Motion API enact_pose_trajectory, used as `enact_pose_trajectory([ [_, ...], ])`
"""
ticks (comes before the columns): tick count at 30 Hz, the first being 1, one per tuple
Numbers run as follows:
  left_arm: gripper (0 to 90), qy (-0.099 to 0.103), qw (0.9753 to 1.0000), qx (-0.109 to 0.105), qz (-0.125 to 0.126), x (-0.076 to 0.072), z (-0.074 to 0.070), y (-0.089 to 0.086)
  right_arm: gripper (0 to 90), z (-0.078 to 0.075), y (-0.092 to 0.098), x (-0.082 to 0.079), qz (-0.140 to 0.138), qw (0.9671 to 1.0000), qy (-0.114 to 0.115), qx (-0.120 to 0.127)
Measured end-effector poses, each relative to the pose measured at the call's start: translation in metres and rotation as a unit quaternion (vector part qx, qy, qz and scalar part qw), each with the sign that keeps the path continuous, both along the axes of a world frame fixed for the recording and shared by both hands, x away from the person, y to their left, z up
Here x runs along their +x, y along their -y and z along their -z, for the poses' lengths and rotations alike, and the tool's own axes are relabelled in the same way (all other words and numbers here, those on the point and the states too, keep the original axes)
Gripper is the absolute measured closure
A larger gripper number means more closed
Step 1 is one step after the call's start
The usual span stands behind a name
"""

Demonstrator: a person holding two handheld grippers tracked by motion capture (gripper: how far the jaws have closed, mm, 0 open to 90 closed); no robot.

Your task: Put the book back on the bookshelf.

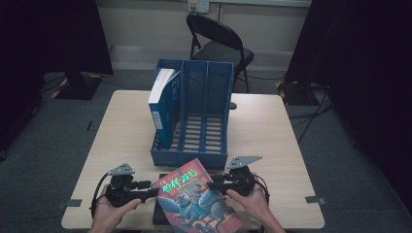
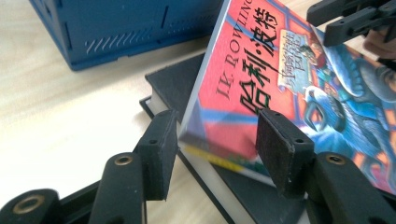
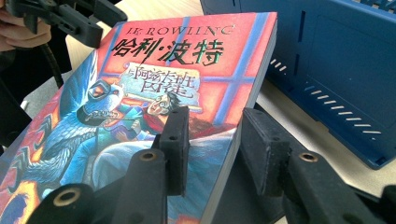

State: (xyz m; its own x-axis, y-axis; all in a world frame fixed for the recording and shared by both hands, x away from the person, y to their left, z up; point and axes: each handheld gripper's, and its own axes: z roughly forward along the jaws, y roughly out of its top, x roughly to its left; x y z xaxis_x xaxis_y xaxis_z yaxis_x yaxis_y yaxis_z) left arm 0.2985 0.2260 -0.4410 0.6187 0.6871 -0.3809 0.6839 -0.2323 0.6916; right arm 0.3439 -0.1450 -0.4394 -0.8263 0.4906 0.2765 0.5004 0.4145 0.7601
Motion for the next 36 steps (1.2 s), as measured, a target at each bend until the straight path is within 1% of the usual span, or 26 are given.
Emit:
enact_pose_trajectory([
  [2, 50.9, -0.003, 1.0000, 0.002, 0.003, -0.002, -0.001, -0.001, 62.9, 0.000, 0.000, 0.000, -0.001, 1.0000, -0.001, 0.000],
  [3, 52.9, 0.002, 1.0000, 0.008, 0.005, -0.003, -0.002, -0.003, 62.8, 0.000, 0.000, 0.001, -0.002, 1.0000, -0.002, 0.001],
  [4, 54.2, -0.003, 1.0000, 0.002, 0.008, -0.004, -0.001, -0.004, 62.6, 0.001, 0.001, 0.001, -0.002, 1.0000, -0.002, 0.003],
  [5, 52.4, -0.008, 0.9999, -0.003, 0.007, -0.004, 0.000, -0.004, 62.7, 0.000, 0.001, 0.000, -0.001, 1.0000, 0.000, 0.001],
  [7, 52.4, -0.013, 0.9999, -0.004, 0.004, -0.004, 0.001, -0.004, 62.9, 0.000, 0.001, 0.001, -0.003, 1.0000, -0.001, 0.002],
  [8, 52.4, -0.013, 0.9999, -0.001, 0.004, -0.003, 0.001, -0.003, 63.1, 0.000, 0.001, 0.001, -0.003, 1.0000, -0.001, 0.001],
  [11, 53.3, -0.017, 0.9998, -0.009, 0.003, 0.000, 0.003, -0.004, 64.2, 0.000, 0.000, -0.001, 0.000, 1.0000, 0.002, -0.001],
  [13, 53.9, -0.013, 0.9999, -0.005, 0.008, 0.001, 0.003, -0.003, 64.1, -0.001, 0.001, -0.002, 0.002, 1.0000, 0.003, -0.004],
  [15, 54.6, -0.015, 0.9998, -0.005, 0.009, 0.005, 0.003, 0.000, 64.0, 0.000, 0.004, -0.004, 0.007, 1.0000, 0.002, -0.001],
  [16, 56.5, -0.017, 0.9997, -0.005, 0.018, 0.007, 0.003, 0.001, 63.9, 0.001, 0.006, -0.006, 0.010, 0.9999, 0.000, 0.002],
  [17, 64.2, -0.017, 0.9997, -0.005, 0.018, 0.007, 0.003, 0.001, 63.9, 0.001, 0.006, -0.006, 0.010, 0.9999, 0.000, 0.002],
  [18, 70.2, -0.001, 0.9996, -0.007, 0.028, 0.007, 0.005, 0.006, 63.6, 0.001, 0.010, -0.009, 0.017, 0.9998, 0.003, 0.000],
  [19, 71.9, 0.002, 0.9997, -0.004, 0.026, 0.008, 0.004, 0.008, 63.6, 0.001, 0.012, -0.012, 0.023, 0.9997, 0.003, 0.000],
  [21, 69.4, -0.001, 0.9997, 0.000, 0.025, 0.013, 0.004, 0.009, 63.6, 0.001, 0.015, -0.015, 0.026, 0.9996, 0.004, 0.002],
  [22, 67.0, -0.004, 0.9997, -0.002, 0.023, 0.016, 0.004, 0.010, 63.5, 0.001, 0.016, -0.016, 0.029, 0.9996, 0.005, 0.003],
  [24, 66.8, -0.013, 0.9996, -0.015, 0.022, 0.021, 0.006, 0.009, 63.4, 0.001, 0.018, -0.019, 0.032, 0.9995, 0.007, 0.001],
  [25, 66.0, -0.015, 0.9996, -0.016, 0.019, 0.022, 0.006, 0.009, 63.4, 0.001, 0.019, -0.020, 0.033, 0.9994, 0.006, 0.001],
  [27, 66.3, -0.009, 0.9998, -0.013, 0.015, 0.024, 0.006, 0.012, 63.3, 0.001, 0.020, -0.022, 0.036, 0.9993, 0.008, 0.001],
  [31, 65.9, -0.010, 0.9998, -0.016, 0.010, 0.029, 0.007, 0.014, 63.0, 0.000, 0.023, -0.027, 0.037, 0.9993, 0.010, -0.002],
  [32, 65.4, -0.009, 0.9998, -0.015, 0.012, 0.031, 0.006, 0.015, 63.0, 0.001, 0.023, -0.028, 0.038, 0.9992, 0.011, -0.002],
  [33, 65.5, -0.003, 0.9999, -0.013, 0.009, 0.031, 0.007, 0.016, 62.9, 0.001, 0.024, -0.030, 0.038, 0.9992, 0.012, -0.003],
  [35, 63.4, -0.004, 1.0000, -0.004, 0.000, 0.033, 0.005, 0.020, 62.9, 0.000, 0.025, -0.033, 0.038, 0.9992, 0.012, -0.003],
  [36, 64.3, 0.005, 0.9999, 0.009, 0.001, 0.034, 0.003, 0.022, 63.0, 0.000, 0.026, -0.034, 0.039, 0.9992, 0.011, -0.002],
])
